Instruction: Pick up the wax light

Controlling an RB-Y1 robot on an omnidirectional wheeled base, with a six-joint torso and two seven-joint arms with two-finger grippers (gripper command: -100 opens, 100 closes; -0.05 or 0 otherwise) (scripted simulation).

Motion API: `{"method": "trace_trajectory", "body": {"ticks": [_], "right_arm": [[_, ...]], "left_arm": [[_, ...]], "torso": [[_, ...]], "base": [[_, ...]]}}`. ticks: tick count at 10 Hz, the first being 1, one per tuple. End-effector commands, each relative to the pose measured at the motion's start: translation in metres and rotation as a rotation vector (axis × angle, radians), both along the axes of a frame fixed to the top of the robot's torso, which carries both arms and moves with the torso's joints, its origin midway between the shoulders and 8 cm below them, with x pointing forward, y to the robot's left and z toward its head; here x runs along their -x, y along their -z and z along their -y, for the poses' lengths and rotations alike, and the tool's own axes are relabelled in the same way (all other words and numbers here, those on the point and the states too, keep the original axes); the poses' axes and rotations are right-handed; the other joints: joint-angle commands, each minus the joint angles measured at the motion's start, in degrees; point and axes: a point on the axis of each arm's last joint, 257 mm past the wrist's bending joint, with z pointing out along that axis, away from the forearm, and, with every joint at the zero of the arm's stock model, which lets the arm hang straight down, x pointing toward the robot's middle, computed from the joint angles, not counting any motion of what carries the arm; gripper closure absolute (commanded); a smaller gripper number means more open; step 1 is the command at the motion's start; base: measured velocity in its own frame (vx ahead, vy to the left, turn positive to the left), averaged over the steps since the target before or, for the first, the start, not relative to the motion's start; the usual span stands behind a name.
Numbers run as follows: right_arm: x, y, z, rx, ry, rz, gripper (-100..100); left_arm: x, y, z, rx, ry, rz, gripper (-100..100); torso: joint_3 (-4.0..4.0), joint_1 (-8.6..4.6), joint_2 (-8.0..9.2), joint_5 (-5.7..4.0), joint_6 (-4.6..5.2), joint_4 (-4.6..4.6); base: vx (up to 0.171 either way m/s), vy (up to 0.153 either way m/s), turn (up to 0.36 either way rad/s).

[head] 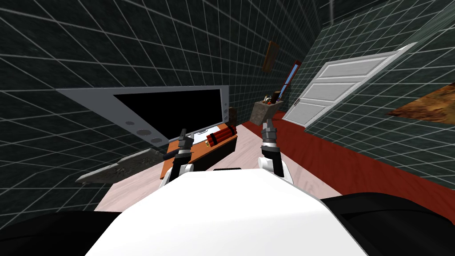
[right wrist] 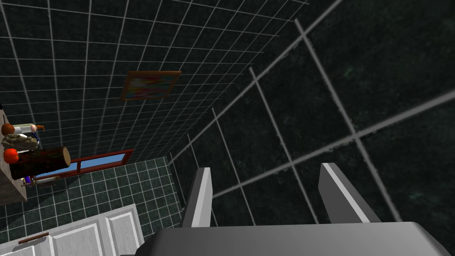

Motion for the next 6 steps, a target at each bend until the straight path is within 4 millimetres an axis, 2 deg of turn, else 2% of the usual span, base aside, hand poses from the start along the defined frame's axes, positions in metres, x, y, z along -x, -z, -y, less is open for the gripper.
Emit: {"method": "trace_trajectory", "body": {"ticks": [1, 2, 4, 6], "right_arm": [[0.0, 0.0, 0.0, 0.0, 0.0, 0.0, 0], [0.0, 0.0, 0.0, 0.0, 0.0, 0.0, 0], [0.0, 0.0, 0.0, 0.0, 0.0, 0.0, 0], [0.0, 0.0, 0.0, 0.0, 0.0, 0.0, 0]], "left_arm": [[-0.009, 0.02, -0.005, 0.041, 0.013, -0.043, -100], [-0.01, 0.025, -0.006, 0.043, 0.011, -0.053, -100], [-0.021, 0.051, -0.013, 0.096, 0.022, -0.107, -100], [-0.027, 0.068, -0.018, 0.126, 0.024, -0.14, -100]], "torso": [[0.0, 0.0, 0.0, 0.0, 0.0, 0.0], [0.0, -0.01, -0.01, 0.0, 0.0, 0.0], [-0.02, -0.07, -0.04, -0.02, 0.0, -0.01], [-0.02, -0.07, -0.04, -0.02, 0.0, -0.01]], "base": [[-0.003, 0.027, -0.021], [0.0, 0.019, -0.009], [0.008, 0.017, -0.02], [0.005, 0.017, -0.021]]}}
